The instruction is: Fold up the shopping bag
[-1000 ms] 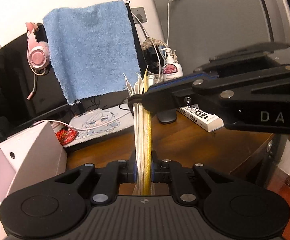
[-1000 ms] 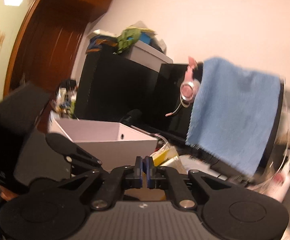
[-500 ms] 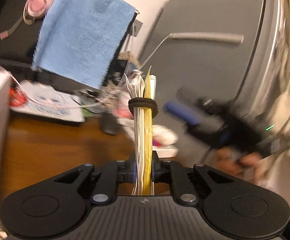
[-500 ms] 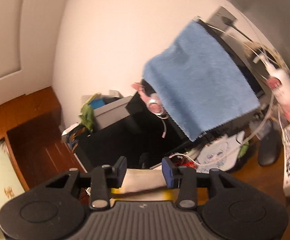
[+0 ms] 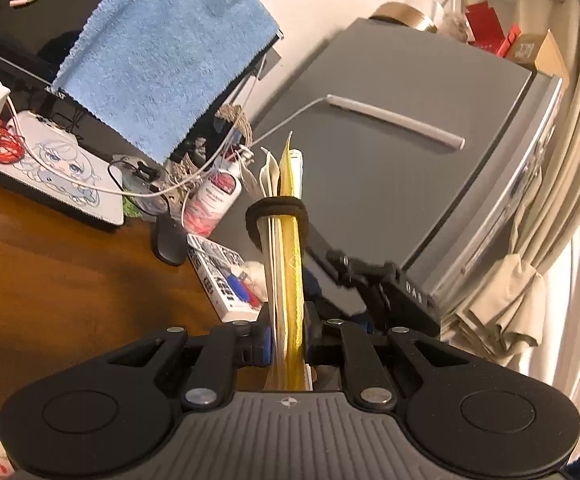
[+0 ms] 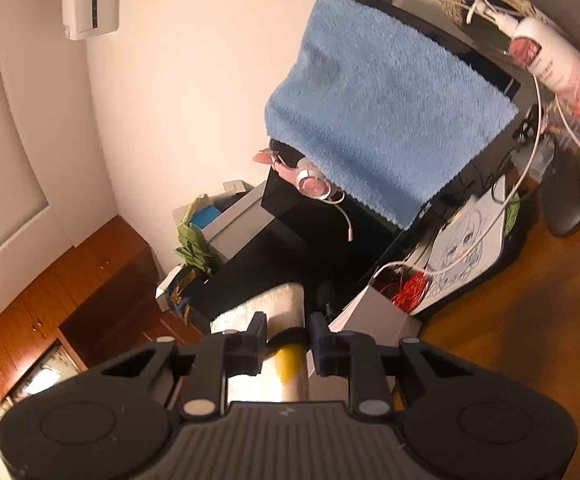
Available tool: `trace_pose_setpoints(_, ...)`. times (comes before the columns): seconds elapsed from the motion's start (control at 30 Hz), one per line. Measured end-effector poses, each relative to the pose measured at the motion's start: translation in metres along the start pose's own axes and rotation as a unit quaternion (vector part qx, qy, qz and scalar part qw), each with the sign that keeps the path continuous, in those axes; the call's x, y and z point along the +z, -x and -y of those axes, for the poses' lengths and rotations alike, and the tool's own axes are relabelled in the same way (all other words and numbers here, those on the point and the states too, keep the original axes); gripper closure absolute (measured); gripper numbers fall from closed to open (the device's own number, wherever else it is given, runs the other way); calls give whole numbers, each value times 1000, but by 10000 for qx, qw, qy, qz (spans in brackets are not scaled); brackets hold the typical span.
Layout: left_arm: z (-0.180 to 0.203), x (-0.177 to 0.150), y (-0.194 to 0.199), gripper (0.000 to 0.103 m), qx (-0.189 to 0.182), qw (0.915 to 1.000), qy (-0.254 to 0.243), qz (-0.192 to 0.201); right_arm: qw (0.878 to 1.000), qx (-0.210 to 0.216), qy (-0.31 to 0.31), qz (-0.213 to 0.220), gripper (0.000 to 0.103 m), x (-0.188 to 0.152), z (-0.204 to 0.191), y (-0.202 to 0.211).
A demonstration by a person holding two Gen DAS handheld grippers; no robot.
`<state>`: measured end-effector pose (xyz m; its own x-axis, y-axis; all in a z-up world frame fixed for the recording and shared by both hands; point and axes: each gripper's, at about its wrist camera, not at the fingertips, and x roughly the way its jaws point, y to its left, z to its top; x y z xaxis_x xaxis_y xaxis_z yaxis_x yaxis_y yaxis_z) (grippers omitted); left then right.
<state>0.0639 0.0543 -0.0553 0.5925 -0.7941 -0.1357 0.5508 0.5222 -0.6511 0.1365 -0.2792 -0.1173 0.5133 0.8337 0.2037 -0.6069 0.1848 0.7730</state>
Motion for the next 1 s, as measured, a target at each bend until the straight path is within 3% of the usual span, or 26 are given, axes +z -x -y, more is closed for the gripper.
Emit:
trace_pose_setpoints(0.23, -6, 3, -3, 90, 136, 9999, 66, -14, 9997, 77, -213, -43, 81, -8, 6, 1)
trace_pose_setpoints(0.33, 1, 3, -5, 90, 745, 9968, -272, 78, 9999, -136, -84, -13, 79, -6, 3, 3)
trace_pose_setpoints(0.43, 12, 1, -10, 90, 1519, 9853, -780, 67, 9945, -699, 762, 177, 70, -2, -21, 8)
trace_pose_setpoints(0.47, 16, 0, -13, 89, 1708, 9810, -924, 56, 9900, -886, 1087, 181, 65, -2, -33, 8)
trace_pose_setpoints(0.6, 25, -7, -24, 89, 2100, 9687, -1321, -62, 9635, -1295, 2343, 34, 63, -9, -82, -4)
trace_pose_setpoints(0.73, 38, -17, -36, 89, 2637, 9449, -1935, -156, 9379, -1467, 3131, -281, 61, -19, -115, -25)
trace_pose_setpoints(0.8, 41, -23, -38, 89, 2712, 9387, -2118, -211, 9199, -1634, 3541, -415, 61, -24, -125, -37)
trace_pose_setpoints(1.0, 42, -28, -40, 89, 3026, 9226, -2376, -278, 8854, -2103, 4079, -741, 61, -32, -128, -66)
